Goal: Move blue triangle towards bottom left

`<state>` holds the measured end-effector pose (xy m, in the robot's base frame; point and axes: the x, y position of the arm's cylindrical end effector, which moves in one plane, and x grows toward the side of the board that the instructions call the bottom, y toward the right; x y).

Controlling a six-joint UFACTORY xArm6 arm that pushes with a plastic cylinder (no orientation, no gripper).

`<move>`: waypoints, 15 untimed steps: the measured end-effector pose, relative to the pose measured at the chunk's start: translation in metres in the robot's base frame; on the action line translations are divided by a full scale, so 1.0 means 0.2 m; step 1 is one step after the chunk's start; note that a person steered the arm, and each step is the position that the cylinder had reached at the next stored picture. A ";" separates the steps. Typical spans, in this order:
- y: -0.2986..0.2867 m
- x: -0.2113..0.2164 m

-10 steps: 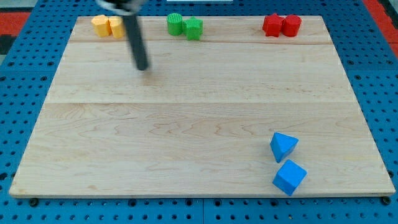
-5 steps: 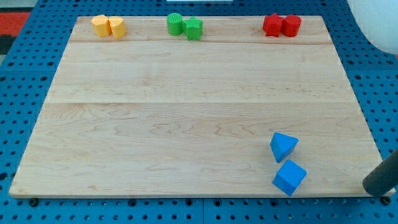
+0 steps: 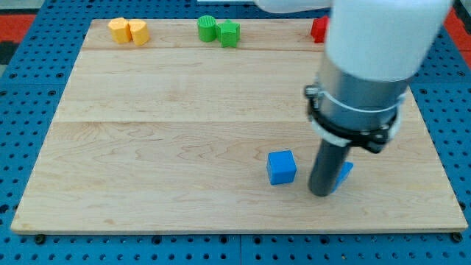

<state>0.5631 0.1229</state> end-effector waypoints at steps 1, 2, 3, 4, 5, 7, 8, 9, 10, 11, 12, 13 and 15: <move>-0.09 0.15; 0.06 0.19; 0.38 -0.01; 0.21 -0.06; -0.07 -0.04; 0.05 -0.21; 0.11 -0.36; 0.09 -0.41; 0.09 -0.36; -0.12 -0.36; -0.15 -0.36; -0.15 -0.35; -0.17 -0.29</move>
<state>0.5046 0.0889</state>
